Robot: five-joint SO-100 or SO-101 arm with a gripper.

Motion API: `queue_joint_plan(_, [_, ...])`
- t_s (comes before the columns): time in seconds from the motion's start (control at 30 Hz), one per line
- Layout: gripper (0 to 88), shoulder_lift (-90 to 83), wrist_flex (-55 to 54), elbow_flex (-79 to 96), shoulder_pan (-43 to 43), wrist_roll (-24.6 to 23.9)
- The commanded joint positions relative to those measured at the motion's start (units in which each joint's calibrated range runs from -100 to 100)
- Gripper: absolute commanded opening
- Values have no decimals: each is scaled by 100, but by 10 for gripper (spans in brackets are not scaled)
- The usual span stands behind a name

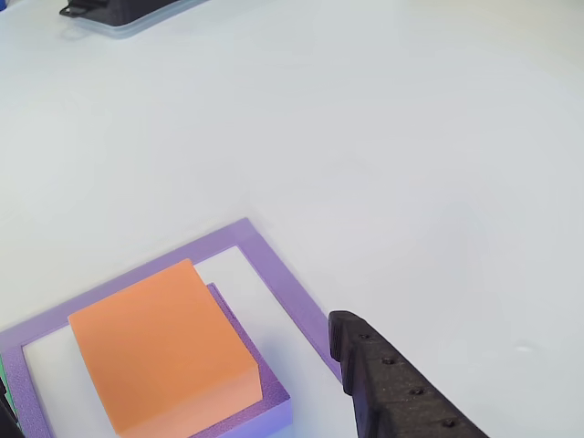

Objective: Tower of hanoi

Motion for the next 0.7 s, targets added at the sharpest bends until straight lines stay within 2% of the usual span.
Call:
queue_joint_plan(0.0, [446, 135, -284, -299, -106, 0])
queue_joint_plan(0.67, [440, 832, -664, -781, -403, 0])
